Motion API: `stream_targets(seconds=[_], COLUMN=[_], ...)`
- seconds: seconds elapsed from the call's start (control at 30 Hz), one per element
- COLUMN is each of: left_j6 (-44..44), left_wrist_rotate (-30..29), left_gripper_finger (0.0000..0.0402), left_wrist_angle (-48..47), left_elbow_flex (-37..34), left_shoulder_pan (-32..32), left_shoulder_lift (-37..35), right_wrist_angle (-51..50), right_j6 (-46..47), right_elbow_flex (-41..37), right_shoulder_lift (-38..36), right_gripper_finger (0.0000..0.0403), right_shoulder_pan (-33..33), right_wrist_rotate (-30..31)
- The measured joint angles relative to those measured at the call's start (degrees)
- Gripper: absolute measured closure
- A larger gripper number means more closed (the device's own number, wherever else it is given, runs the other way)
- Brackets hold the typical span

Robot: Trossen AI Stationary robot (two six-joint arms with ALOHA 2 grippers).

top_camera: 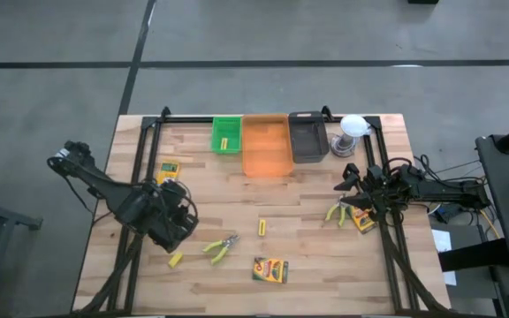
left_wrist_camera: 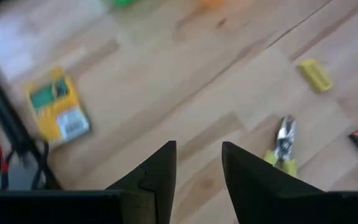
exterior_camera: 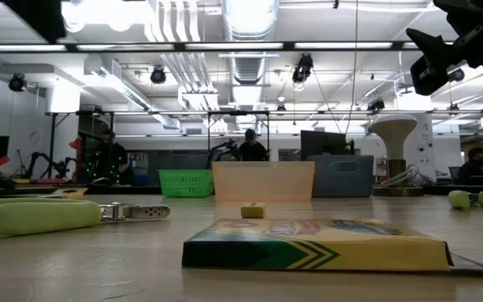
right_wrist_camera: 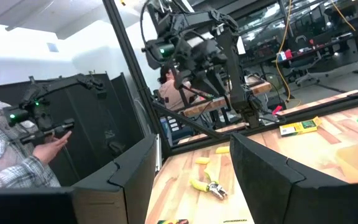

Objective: Pick & Place School Supplies
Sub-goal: Put the yellow eraser into the green bin

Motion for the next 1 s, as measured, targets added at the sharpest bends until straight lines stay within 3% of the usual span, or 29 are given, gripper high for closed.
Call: stream_targets(seconds=[0.57, 1.0], left_j6=[-20.3, -26.0], left_wrist_rotate=[18.6, 28.1], left_gripper_finger=[0.0268, 0.0268], left_wrist_angle=[2.6, 13.5], left_elbow_flex=[-18.3, -29.0], left_shoulder_pan=[-1.8, -1.8], left_shoulder_lift=[-7.9, -7.9], right_wrist_angle=[0.0, 0.0], right_j6=[0.0, 0.0], right_elbow_flex=[0.0, 0.0], right_shoulder_lift=[0.0, 0.0], right_gripper_finger=[0.0202, 0.0202], right_shoulder_pan=[0.0, 0.0], right_wrist_rotate=[0.0, 0.0])
